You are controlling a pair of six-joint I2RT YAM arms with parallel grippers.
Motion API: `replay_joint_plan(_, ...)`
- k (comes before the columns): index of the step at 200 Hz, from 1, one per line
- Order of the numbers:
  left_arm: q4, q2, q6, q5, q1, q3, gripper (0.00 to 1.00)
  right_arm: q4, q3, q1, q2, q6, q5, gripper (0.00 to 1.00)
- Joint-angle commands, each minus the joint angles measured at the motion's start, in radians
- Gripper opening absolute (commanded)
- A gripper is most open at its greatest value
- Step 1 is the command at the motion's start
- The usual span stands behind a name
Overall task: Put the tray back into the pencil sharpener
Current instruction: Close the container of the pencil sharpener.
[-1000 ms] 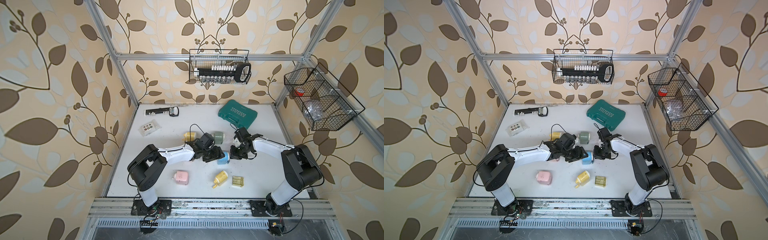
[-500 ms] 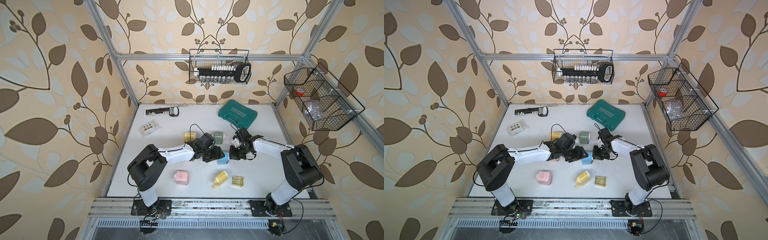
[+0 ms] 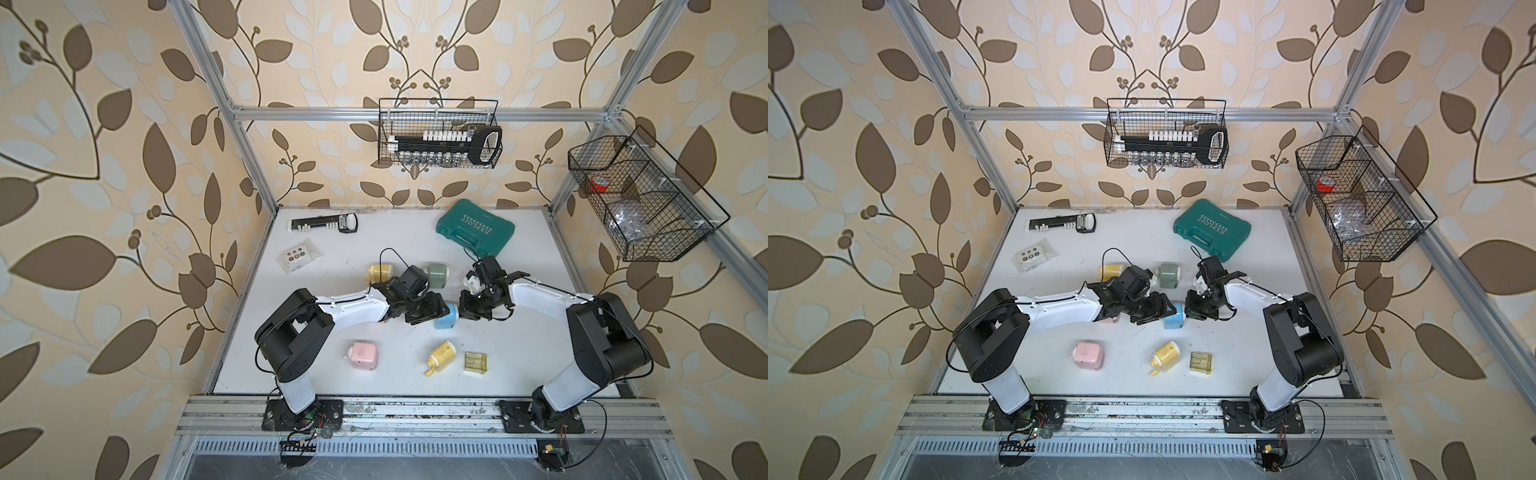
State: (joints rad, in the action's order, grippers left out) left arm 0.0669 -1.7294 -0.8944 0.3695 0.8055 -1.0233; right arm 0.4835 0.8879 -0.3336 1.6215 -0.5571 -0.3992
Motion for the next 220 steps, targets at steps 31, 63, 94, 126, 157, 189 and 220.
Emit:
replay_joint_plan(31, 0.074, -0.018, 0.012, -0.016, 0.003, -0.006, 0.69, 0.026, -0.004, -0.002, -0.018, 0.001, 0.009, 0.00)
replay_joint_plan(63, 0.077, -0.014, 0.012, -0.017, 0.003, -0.006, 0.69, 0.007, -0.005, -0.002, 0.003, -0.010, 0.000, 0.00)
replay_joint_plan(94, 0.080, -0.013, 0.013, -0.021, 0.003, -0.010, 0.70, -0.011, -0.007, -0.011, 0.023, -0.020, -0.016, 0.00)
replay_joint_plan(126, 0.077, -0.021, 0.012, -0.016, 0.004, -0.014, 0.70, -0.040, -0.014, -0.029, 0.035, -0.031, -0.043, 0.00)
replay_joint_plan(157, 0.083, -0.021, 0.015, -0.018, 0.003, -0.018, 0.70, -0.035, -0.017, -0.029, 0.008, -0.028, -0.038, 0.00)
replay_joint_plan(189, 0.101, -0.013, 0.022, -0.026, 0.003, -0.032, 0.72, 0.041, 0.006, -0.024, -0.033, -0.004, 0.051, 0.00)
replay_joint_plan(220, 0.109, -0.005, 0.025, -0.033, 0.003, -0.035, 0.74, 0.096, 0.016, -0.017, -0.066, 0.009, 0.127, 0.00)
